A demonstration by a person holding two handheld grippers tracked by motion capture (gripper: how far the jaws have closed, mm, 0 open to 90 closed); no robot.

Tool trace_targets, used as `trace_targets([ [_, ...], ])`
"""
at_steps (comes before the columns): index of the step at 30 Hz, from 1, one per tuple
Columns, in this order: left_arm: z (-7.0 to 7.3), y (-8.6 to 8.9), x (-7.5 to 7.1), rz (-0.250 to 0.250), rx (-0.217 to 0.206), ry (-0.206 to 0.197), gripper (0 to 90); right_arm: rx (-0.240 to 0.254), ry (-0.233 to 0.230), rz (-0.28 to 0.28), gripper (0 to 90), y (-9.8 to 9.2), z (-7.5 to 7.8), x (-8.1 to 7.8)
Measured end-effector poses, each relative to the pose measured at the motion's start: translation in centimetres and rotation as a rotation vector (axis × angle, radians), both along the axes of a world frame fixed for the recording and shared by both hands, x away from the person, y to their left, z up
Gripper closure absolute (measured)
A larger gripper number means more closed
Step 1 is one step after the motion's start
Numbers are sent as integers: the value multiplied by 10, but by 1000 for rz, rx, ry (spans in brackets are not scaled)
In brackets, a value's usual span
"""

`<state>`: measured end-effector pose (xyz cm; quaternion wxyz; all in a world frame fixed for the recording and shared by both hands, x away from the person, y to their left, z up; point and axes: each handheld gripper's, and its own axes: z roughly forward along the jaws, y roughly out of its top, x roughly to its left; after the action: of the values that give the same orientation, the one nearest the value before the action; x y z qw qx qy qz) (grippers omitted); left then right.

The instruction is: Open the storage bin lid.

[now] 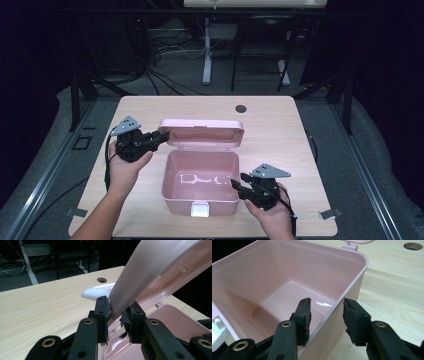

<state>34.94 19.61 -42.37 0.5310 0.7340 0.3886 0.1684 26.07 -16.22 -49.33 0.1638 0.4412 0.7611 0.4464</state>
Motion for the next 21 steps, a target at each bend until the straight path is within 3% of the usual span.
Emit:
trace_targets([
  [21, -4, 0, 6, 14, -13, 0, 760, 8, 3, 7, 588, -2, 0, 2],
])
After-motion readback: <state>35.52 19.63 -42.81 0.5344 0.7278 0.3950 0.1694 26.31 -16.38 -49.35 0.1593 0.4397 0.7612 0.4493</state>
